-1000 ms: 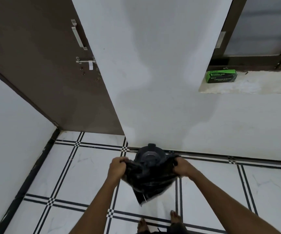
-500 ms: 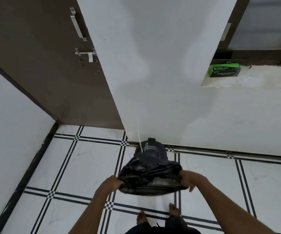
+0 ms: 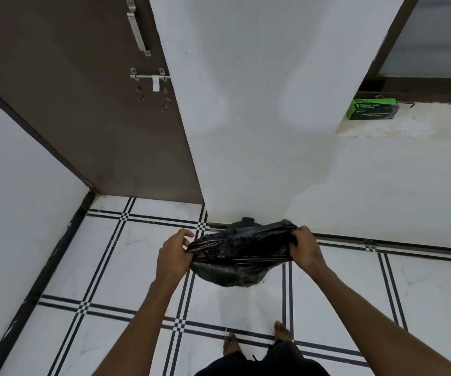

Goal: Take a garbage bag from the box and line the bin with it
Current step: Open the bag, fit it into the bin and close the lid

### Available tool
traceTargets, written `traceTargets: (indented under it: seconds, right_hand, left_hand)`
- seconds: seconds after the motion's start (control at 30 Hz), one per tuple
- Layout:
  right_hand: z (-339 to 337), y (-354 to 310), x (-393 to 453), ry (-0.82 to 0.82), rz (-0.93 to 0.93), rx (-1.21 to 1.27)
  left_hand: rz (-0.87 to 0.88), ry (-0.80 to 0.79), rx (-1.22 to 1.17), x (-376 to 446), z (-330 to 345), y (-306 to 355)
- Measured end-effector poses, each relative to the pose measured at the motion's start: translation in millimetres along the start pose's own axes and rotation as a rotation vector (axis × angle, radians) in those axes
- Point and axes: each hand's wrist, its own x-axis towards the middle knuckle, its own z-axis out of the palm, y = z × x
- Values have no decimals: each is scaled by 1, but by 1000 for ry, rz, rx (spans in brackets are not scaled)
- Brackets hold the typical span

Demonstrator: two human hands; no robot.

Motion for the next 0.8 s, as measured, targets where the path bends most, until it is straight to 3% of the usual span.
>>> traceTargets:
  seconds: [0.27, 0.5, 0.8]
  right_hand:
    - [21, -6, -23, -20, 36, 4]
    - [30, -9, -25, -25, 77, -35]
    - [34, -25, -1, -14, 87, -84]
  left_hand:
    - [105, 10, 20, 2, -1, -17]
    - [-54, -10, -127, 18, 8, -20]
    - [7, -32, -20, 42, -8, -45]
